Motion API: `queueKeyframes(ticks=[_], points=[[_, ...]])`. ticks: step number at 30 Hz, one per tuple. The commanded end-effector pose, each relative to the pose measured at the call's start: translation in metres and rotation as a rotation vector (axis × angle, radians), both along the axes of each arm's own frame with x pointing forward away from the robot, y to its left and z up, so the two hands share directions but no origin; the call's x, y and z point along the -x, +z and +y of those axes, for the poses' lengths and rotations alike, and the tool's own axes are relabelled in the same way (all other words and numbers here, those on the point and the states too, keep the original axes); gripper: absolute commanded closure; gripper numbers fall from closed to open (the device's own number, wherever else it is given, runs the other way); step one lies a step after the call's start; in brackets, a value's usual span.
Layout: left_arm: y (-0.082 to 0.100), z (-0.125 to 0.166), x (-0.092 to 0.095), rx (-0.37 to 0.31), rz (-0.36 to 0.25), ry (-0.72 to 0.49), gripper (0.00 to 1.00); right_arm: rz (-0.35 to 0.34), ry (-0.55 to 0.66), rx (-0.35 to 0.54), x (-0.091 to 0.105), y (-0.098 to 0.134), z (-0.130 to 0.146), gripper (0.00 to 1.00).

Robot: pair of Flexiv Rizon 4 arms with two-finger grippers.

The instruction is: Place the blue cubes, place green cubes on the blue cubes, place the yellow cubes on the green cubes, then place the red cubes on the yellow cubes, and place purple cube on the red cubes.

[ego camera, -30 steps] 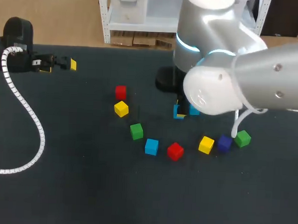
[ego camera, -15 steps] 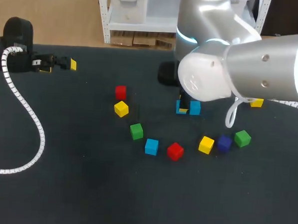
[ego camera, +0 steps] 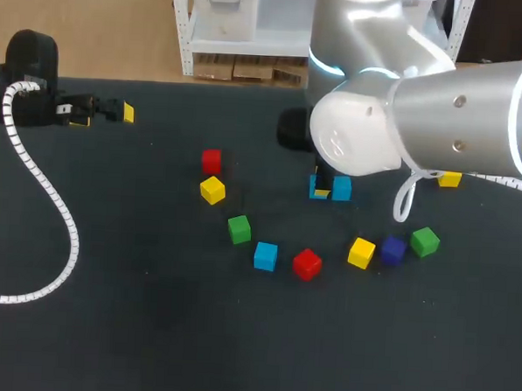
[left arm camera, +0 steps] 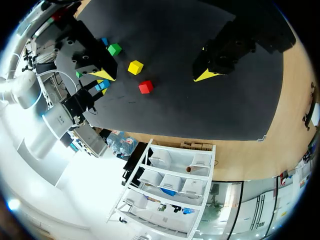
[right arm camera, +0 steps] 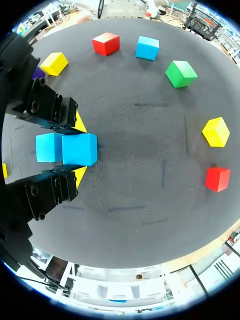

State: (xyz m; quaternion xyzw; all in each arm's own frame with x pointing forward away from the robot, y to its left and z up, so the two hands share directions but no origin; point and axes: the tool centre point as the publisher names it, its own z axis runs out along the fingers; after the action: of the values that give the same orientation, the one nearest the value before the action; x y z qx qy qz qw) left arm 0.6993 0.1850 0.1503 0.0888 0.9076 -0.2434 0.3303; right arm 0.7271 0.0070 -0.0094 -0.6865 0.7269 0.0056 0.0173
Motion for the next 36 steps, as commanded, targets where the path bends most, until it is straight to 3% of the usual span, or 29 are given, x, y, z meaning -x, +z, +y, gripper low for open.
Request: queueKeyframes(ticks=[1, 8, 10, 12, 14, 15, 21, 27, 36], points=[[0.000, 0.000, 0.000, 0.000, 0.000, 0.000, 0.00, 0.000, 0.000, 0.001, -0.004, -0.003, -0.002, 1.00], [0.000, 0.000, 0.000, 0.000, 0.000, 0.000, 0.00, -0.001, -0.002, -0.001, -0.006, -0.003, -0.003, 0.98], [0.000, 0.000, 0.000, 0.000, 0.000, 0.000, 0.00, -0.001, -0.003, -0.001, -0.007, -0.003, -0.002, 0.80], [0.000, 0.000, 0.000, 0.000, 0.000, 0.000, 0.00, 0.000, -0.001, 0.000, -0.006, -0.004, -0.002, 0.72], [0.000, 0.000, 0.000, 0.000, 0.000, 0.000, 0.00, 0.002, 0.000, 0.002, -0.005, -0.004, -0.001, 0.50], [0.000, 0.000, 0.000, 0.000, 0.000, 0.000, 0.00, 0.002, -0.002, 0.002, -0.005, -0.004, -0.001, 0.00], [0.000, 0.000, 0.000, 0.000, 0.000, 0.000, 0.00, 0.006, -0.019, -0.038, -0.004, 0.006, -0.002, 0.00], [0.000, 0.000, 0.000, 0.000, 0.000, 0.000, 0.00, -0.037, -0.061, -0.107, -0.002, 0.040, -0.003, 0.00], [0.000, 0.000, 0.000, 0.000, 0.000, 0.000, 0.00, -0.059, -0.071, -0.209, 0.018, 0.083, -0.012, 0.00]])
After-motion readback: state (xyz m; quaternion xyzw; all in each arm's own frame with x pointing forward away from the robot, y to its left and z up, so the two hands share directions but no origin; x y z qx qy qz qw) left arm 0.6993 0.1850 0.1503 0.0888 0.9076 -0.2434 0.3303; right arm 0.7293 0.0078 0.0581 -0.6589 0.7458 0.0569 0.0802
